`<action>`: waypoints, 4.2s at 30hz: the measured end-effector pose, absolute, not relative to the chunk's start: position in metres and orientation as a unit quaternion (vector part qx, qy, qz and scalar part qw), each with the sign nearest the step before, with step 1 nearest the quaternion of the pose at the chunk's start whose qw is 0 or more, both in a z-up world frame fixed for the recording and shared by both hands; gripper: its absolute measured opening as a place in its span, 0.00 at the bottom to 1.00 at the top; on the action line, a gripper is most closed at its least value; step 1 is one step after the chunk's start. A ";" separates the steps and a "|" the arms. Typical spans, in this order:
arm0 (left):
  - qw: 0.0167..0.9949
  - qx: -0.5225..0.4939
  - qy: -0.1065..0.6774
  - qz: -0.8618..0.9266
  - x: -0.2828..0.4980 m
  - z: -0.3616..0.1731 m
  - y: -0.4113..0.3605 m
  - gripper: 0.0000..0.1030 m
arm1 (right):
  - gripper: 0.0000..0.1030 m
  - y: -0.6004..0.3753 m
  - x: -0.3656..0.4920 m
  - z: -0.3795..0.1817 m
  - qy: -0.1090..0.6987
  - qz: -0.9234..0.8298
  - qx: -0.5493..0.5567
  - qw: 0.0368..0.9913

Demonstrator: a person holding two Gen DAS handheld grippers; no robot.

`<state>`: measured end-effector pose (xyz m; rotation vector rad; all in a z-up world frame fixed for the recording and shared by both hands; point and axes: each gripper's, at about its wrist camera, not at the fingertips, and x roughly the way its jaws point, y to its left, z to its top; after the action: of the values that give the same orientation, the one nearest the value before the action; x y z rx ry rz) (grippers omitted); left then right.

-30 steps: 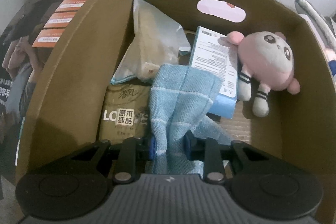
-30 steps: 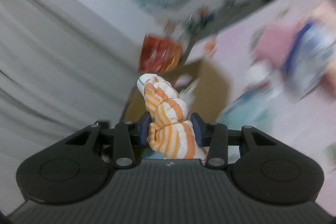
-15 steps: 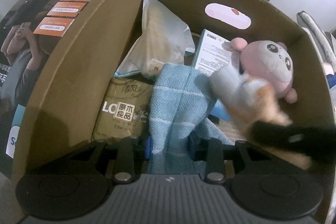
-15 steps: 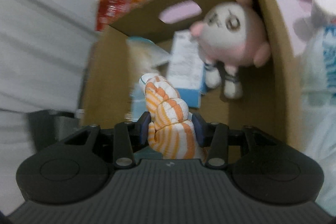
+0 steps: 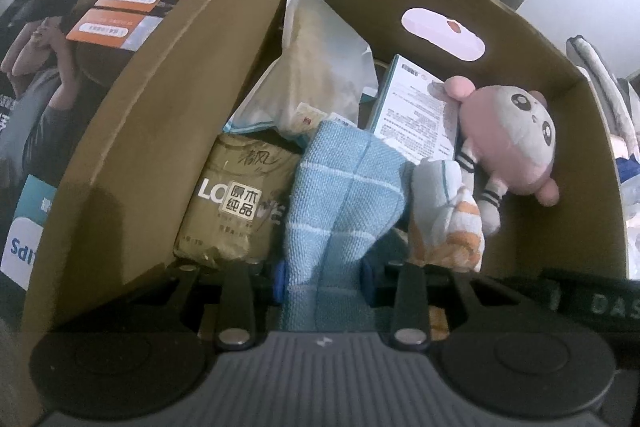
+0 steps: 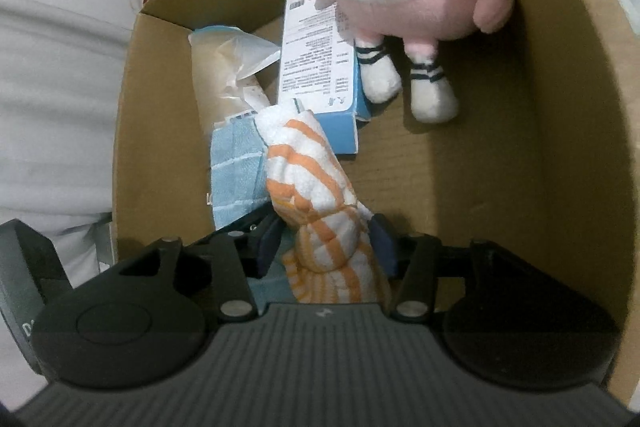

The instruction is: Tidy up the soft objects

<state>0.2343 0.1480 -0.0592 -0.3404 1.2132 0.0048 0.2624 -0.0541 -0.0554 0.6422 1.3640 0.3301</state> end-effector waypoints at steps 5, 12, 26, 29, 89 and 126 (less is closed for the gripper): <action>0.807 -0.183 0.562 0.003 0.231 -0.054 0.151 0.43 | 0.54 -0.057 0.260 -0.046 0.602 0.158 0.287 0.728; 0.823 -0.210 0.528 0.005 0.224 -0.037 0.151 0.66 | 0.56 -0.075 0.249 -0.025 0.569 0.175 0.307 0.742; 0.862 -0.176 0.475 -0.014 0.206 0.013 0.119 0.76 | 0.60 -0.157 0.212 0.026 0.492 0.252 0.388 0.737; 0.862 -0.168 0.477 -0.021 0.200 0.015 0.109 0.76 | 0.61 -0.185 0.196 0.039 0.463 0.264 0.403 0.744; 0.786 -0.258 0.555 -0.086 0.256 -0.072 0.033 0.35 | 0.68 -0.374 0.023 -0.101 0.413 0.076 0.555 0.718; 0.878 -0.042 0.436 -0.192 0.159 0.109 -0.081 0.84 | 0.68 -0.408 0.039 -0.055 0.311 0.130 0.503 0.796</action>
<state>0.1587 -0.0814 0.1095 -0.0878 0.9087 -0.4001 0.0386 -0.4084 -0.0552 1.0814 0.6691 0.2787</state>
